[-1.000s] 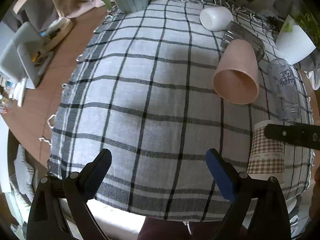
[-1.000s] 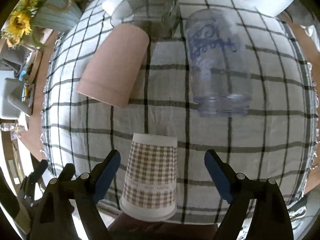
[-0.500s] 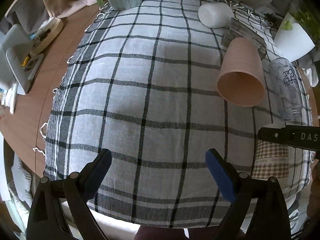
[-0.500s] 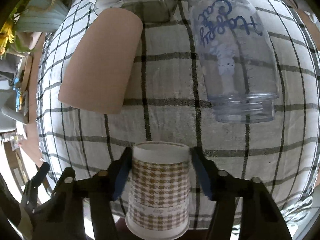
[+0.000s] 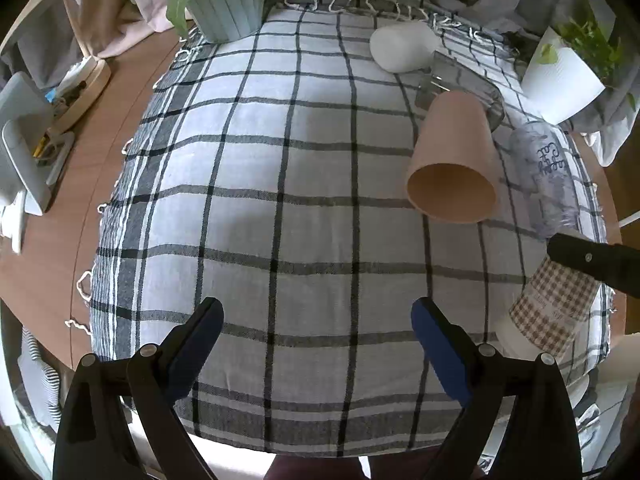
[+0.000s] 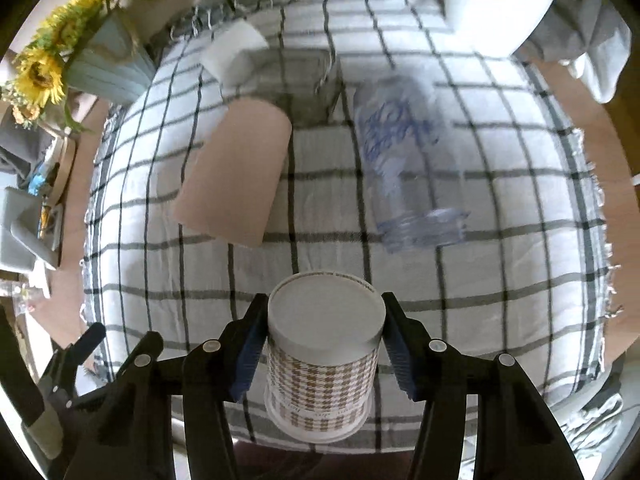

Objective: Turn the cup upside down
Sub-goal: 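Rotate the held paper cup with the right tool so its base faces up, then lower the cup rim-first onto the cloth and open the right tool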

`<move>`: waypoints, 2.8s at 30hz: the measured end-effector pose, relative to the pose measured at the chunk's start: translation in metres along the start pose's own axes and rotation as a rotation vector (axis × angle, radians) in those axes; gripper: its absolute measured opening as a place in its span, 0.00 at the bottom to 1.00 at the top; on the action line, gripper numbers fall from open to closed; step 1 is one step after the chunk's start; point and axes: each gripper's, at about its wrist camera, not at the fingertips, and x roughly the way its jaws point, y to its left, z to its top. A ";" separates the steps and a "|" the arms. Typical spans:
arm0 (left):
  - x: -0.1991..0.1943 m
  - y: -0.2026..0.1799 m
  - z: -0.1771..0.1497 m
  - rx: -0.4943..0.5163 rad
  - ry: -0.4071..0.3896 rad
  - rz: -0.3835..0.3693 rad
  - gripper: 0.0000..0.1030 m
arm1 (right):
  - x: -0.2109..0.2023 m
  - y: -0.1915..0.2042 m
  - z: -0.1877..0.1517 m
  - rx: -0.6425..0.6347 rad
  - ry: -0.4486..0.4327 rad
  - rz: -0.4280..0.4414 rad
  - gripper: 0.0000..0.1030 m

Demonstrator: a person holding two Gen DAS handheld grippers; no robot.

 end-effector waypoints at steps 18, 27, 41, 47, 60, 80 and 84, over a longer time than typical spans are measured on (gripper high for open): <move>-0.005 0.016 0.001 -0.049 -0.047 0.019 0.93 | -0.007 0.019 -0.008 -0.020 -0.230 -0.094 0.53; 0.003 0.011 -0.004 -0.019 -0.024 0.027 0.93 | 0.000 0.022 -0.009 -0.011 -0.299 -0.109 0.53; -0.006 0.011 -0.008 -0.005 -0.044 0.042 0.93 | -0.004 0.027 -0.028 -0.051 -0.260 -0.117 0.54; -0.005 0.011 -0.012 -0.002 -0.028 0.046 0.93 | -0.003 0.028 -0.037 -0.061 -0.228 -0.115 0.54; -0.010 0.012 -0.013 0.006 -0.035 0.069 0.93 | 0.003 0.029 -0.043 -0.053 -0.179 -0.100 0.58; -0.081 -0.004 -0.011 0.052 -0.213 0.046 0.95 | -0.093 0.020 -0.069 -0.003 -0.358 -0.078 0.82; -0.100 -0.009 -0.015 0.060 -0.260 0.036 0.97 | -0.118 0.019 -0.081 -0.005 -0.414 -0.080 0.87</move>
